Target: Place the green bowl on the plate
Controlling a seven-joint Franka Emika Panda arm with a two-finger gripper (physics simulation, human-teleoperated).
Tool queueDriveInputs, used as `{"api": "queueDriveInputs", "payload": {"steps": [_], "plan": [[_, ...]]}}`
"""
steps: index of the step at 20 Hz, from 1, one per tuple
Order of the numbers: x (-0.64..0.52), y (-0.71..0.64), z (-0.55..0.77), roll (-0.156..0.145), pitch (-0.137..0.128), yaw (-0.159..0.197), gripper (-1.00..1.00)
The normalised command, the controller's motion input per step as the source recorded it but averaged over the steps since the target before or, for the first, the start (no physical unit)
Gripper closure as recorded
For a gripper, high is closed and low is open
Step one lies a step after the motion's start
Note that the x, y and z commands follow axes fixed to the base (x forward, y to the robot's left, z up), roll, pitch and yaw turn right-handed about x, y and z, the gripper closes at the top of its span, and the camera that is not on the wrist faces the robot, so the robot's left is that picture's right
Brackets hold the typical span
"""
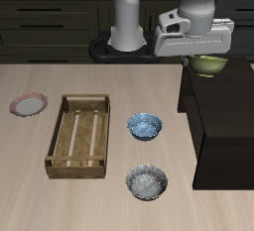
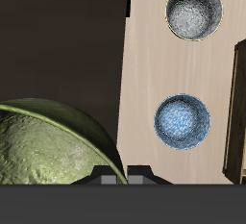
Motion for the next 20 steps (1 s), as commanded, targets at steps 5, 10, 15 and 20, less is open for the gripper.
{"api": "queueDriveInputs", "payload": {"steps": [5,10,15,20], "plan": [[-0.14,-0.64,-0.07,-0.036,0.005,-0.003,1.0],[-0.16,-0.69,0.05,-0.054,-0.012,-0.028,1.0],[-0.23,-0.62,0.03,-0.047,-0.018,-0.011,1.0],[-0.19,-0.7,-0.04,-0.069,-0.003,-0.016,1.0]]}}
